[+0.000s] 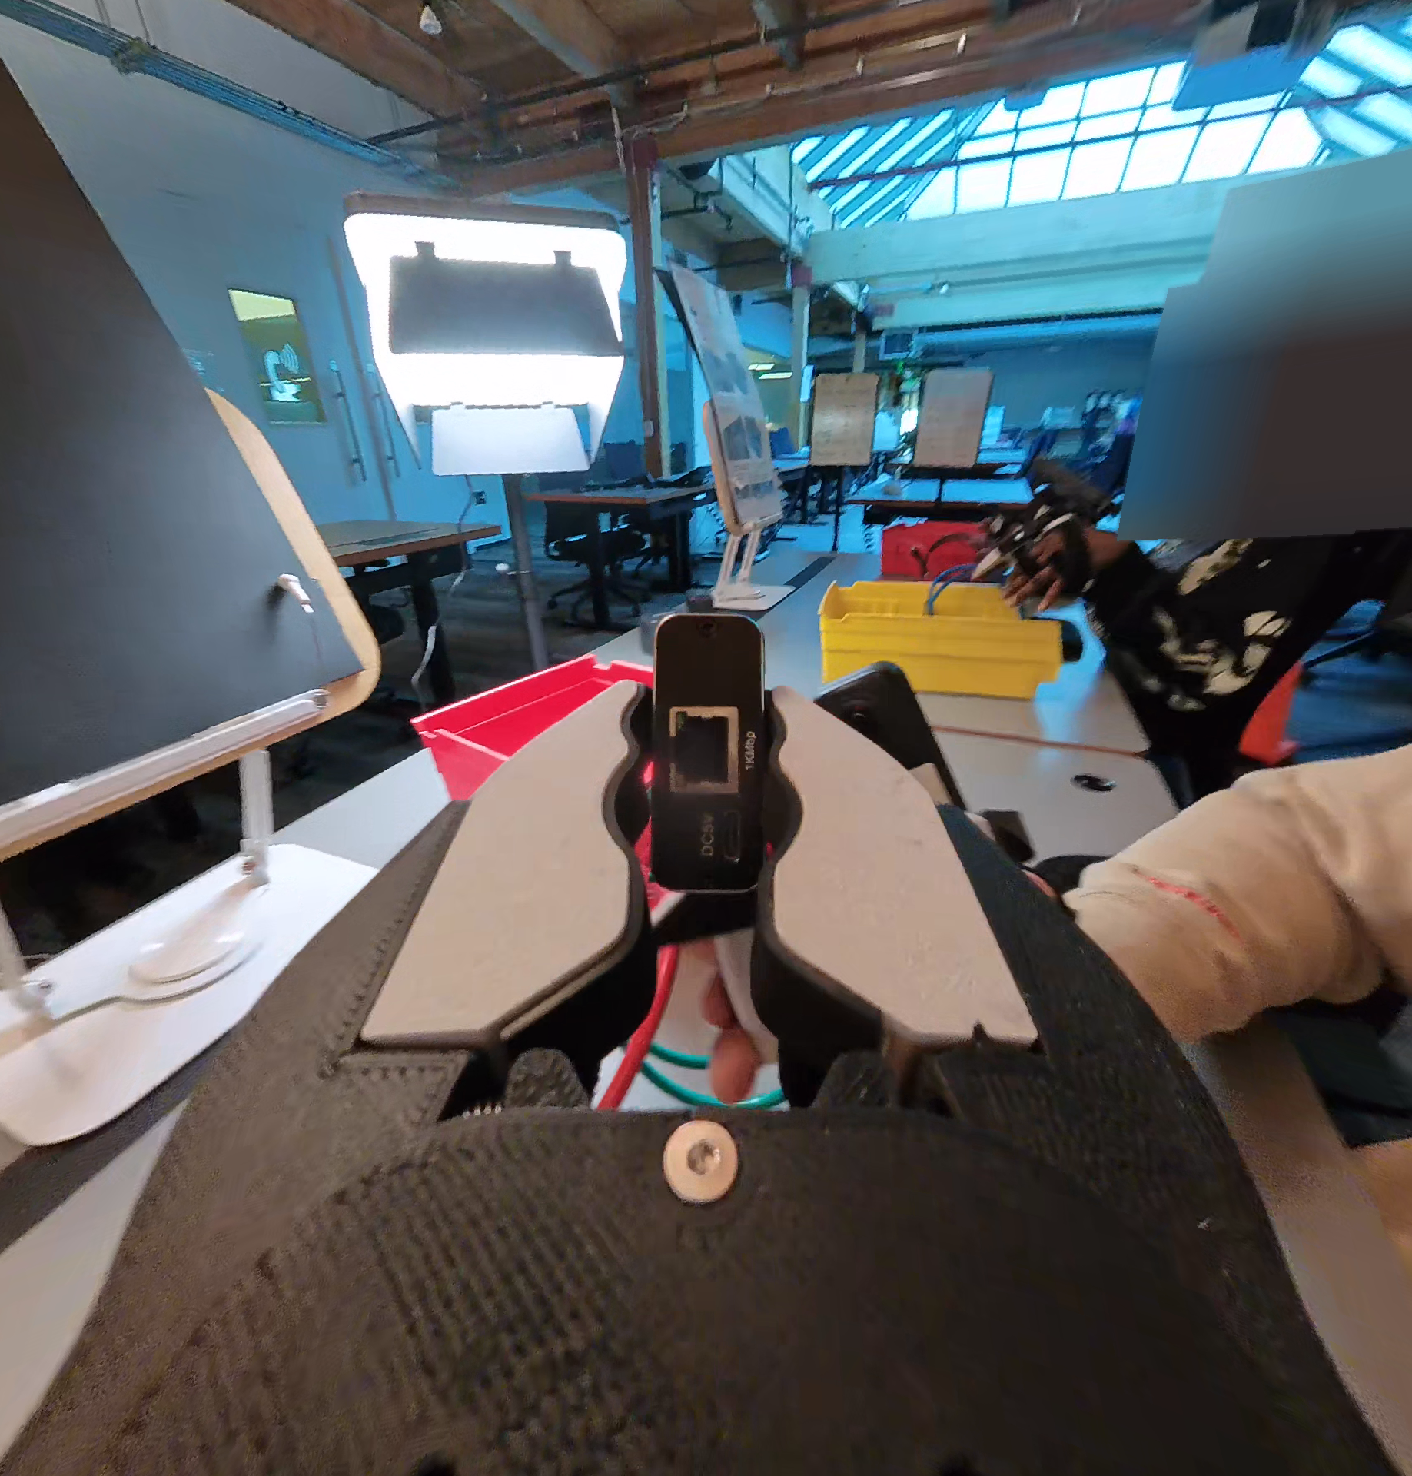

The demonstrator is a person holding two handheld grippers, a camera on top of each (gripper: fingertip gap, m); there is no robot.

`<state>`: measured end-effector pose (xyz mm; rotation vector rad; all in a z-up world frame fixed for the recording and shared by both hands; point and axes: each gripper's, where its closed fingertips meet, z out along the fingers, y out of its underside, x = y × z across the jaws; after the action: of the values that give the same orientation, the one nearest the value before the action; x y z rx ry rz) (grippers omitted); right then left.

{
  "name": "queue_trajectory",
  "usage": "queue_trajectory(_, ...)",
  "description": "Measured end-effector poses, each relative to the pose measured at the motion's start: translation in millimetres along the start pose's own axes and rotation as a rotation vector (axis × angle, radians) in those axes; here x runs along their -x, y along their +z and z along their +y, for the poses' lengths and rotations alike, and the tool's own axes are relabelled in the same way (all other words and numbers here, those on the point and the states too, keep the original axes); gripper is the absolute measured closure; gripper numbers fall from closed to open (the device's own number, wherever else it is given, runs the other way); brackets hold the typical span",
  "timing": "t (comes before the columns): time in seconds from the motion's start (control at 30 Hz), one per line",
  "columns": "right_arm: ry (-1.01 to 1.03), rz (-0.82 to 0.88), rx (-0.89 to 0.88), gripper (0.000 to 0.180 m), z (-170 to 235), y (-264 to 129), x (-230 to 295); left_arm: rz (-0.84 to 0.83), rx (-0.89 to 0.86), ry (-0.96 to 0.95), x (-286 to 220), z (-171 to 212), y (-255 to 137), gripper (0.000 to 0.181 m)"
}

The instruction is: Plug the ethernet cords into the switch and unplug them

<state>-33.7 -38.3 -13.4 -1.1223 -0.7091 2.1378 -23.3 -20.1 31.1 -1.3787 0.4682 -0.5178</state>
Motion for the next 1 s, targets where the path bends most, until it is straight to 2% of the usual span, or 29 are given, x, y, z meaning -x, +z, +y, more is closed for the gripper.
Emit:
queue_trajectory(0.1, -0.03, 0.0, -0.037, 0.12, -21, -3, 1, 0.053, -0.042, -0.125, -8, 3, 6, 0.155)
queue_trajectory(0.17, -0.071, -0.008, -0.021, 0.141, -25, -7, 1, 0.078, -0.086, -0.209, -9, 3, 8, 0.156)
queue_trajectory(0.2, -0.089, -0.014, -0.01, 0.145, -27, -9, 0, 0.089, -0.086, -0.244, -9, 5, 9, 0.156)
queue_trajectory(0.33, -0.165, -0.014, 0.03, 0.152, -32, -12, -2, 0.123, -0.083, -0.382, -3, 12, 10, 0.155)
queue_trajectory(0.5, -0.181, -0.026, 0.094, 0.153, -31, -13, -6, 0.149, -0.032, -0.413, -1, 18, 11, 0.156)
queue_trajectory(0.7, -0.441, -0.042, 0.424, 0.154, -26, -26, -13, 0.159, 0.136, -0.248, 2, 29, 1, 0.151)
queue_trajectory(0.83, -0.591, -0.045, 0.429, 0.154, -43, -35, -9, 0.159, 0.201, -0.126, -1, 33, -4, 0.149)
queue_trajectory(1.0, -0.676, -0.055, 0.43, 0.153, -43, -34, -1, 0.196, 0.218, -0.043, -16, 40, 2, 0.142)
